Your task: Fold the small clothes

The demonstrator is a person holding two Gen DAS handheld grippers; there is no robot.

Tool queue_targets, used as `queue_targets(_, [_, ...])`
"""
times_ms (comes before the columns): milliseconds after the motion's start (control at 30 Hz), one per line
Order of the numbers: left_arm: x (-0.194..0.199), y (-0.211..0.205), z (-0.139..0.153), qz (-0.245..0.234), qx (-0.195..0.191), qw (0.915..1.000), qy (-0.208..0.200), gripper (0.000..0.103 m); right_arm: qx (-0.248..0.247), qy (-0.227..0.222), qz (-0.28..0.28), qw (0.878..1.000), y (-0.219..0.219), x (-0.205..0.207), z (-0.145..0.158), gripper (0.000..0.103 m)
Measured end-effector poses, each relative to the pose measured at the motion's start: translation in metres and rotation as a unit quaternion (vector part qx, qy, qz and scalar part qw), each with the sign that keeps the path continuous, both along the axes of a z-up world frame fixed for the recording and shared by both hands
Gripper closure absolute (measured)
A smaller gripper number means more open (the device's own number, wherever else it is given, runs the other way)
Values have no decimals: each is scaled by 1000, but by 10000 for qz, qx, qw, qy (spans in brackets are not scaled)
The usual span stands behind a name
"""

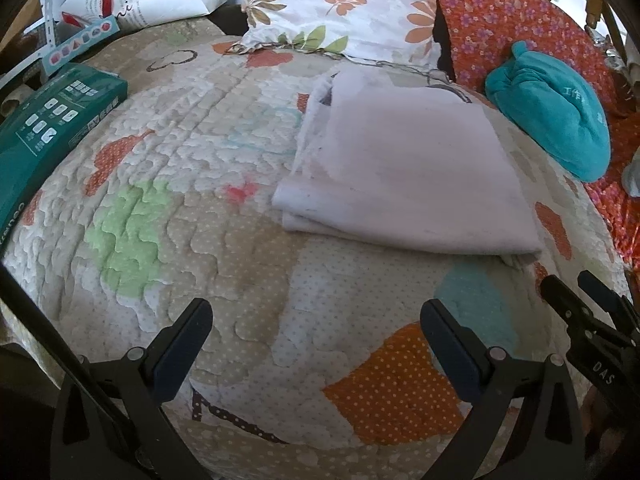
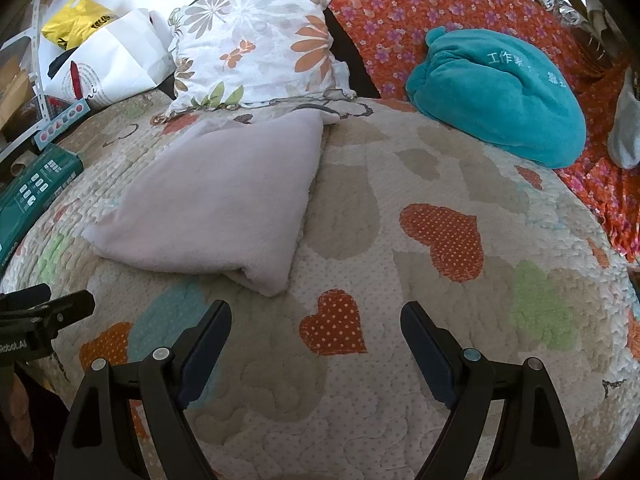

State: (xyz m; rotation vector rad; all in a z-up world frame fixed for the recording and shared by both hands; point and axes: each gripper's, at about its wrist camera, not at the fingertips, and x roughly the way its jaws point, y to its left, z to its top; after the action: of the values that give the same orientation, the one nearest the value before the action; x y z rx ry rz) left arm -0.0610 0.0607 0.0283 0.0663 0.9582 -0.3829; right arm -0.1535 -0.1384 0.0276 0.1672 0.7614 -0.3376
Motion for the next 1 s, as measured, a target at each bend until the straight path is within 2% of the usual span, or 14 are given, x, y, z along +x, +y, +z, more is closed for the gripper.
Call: queue_targets(1000, [-2, -1, 1, -2, -17, 10000, -49, 0, -34, -20, -30, 10000, 3, -1, 1, 13])
